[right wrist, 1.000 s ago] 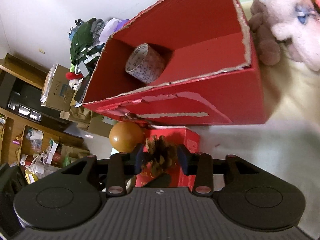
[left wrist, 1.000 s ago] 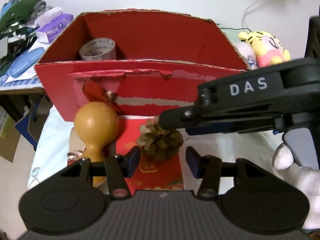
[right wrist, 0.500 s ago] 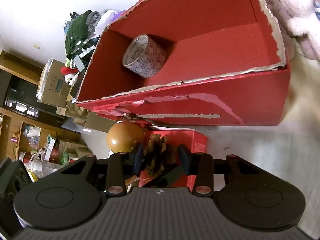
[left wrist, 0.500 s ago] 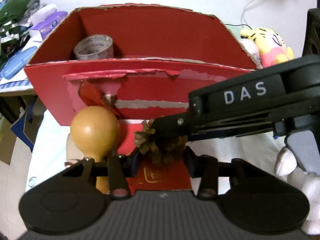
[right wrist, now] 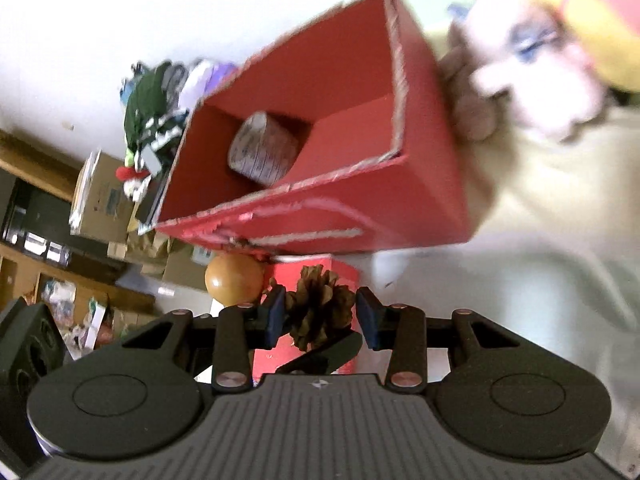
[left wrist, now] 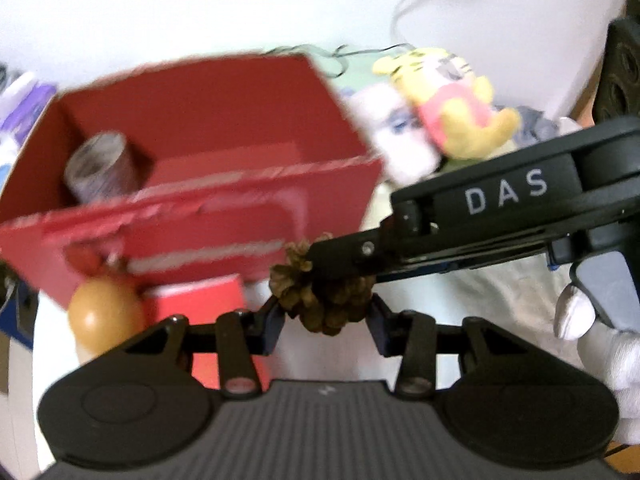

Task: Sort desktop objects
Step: 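Lift the pine cone with the right gripper and carry it over the red box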

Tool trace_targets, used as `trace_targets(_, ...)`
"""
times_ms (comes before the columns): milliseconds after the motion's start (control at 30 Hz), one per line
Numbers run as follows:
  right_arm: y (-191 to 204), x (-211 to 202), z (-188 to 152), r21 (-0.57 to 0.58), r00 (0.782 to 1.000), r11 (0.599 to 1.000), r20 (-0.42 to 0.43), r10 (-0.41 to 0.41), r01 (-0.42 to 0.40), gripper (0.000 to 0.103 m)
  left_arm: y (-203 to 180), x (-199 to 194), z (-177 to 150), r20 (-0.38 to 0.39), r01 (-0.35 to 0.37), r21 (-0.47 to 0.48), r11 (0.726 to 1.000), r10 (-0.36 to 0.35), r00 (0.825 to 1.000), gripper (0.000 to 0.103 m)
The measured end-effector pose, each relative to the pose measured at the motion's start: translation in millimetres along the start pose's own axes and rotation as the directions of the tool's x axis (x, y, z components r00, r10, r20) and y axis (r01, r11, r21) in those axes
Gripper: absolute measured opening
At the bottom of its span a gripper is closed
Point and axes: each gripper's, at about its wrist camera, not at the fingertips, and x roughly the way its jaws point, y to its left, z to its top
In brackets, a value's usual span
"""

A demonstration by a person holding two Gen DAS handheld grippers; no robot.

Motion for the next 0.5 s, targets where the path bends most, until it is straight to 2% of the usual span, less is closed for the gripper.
trace_targets(133, 0.1, -30.0, 7.0, 0.015, 0.996, 1.0, 0.083, -0.014, 0.012, 0.043, -11.4, -11.5, 23.7, 0.061, 0.043, 0.041, 0.998, -0.045, 0.997, 0.045)
trace_targets(267, 13.0, -53.3, 21.1, -0.016, 0.985, 0.999, 0.168, -0.03, 0.034, 0.043, -14.3, -20.8, 46.8, 0.118, 0.053, 0.072, 0.996, -0.061, 0.991, 0.045)
trace_targets(500, 34.1, -58.6, 53.7, -0.086, 0.97, 0.995, 0.244, -0.023, 0.046, 0.043, 2.4, -32.8, 81.3, 0.18, 0.038, 0.083, 0.996, -0.053, 0.982, 0.045)
